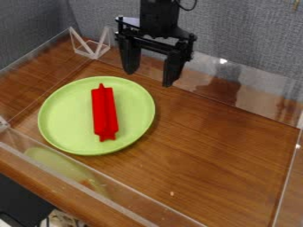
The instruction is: Put the red object on the left side
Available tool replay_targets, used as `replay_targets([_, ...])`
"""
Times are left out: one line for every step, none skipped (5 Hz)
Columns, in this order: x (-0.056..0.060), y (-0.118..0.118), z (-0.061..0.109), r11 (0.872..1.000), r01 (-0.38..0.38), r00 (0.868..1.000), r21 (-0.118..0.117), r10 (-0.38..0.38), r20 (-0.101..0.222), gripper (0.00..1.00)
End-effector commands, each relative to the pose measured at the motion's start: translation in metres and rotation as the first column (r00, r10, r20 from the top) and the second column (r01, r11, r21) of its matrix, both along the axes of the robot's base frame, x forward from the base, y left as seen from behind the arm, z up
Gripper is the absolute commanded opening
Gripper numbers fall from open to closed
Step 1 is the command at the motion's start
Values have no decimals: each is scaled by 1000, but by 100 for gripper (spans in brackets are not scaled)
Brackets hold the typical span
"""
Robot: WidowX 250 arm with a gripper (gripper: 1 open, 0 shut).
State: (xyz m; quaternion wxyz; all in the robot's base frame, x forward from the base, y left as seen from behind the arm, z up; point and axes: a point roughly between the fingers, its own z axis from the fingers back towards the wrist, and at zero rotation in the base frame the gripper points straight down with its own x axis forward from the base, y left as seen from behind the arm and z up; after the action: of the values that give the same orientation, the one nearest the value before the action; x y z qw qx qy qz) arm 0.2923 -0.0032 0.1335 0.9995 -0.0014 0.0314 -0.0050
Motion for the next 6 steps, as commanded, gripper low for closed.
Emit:
replay_targets([4, -6, -6, 1000, -27, 1000, -3, 27, 1, 100])
replay_targets([11, 0, -3, 1000, -13, 1000, -6, 13, 7, 100])
replay_targets([17, 10, 10, 1000, -9, 1000, 8, 9, 27, 100])
replay_targets([7, 14, 24, 1000, -16, 999, -6, 17, 44, 100])
replay_targets([-5, 11, 43, 1000, 17, 999, -17, -16, 51, 100])
replay_targets([-9, 7, 42, 999, 38, 998, -8, -38, 55, 100])
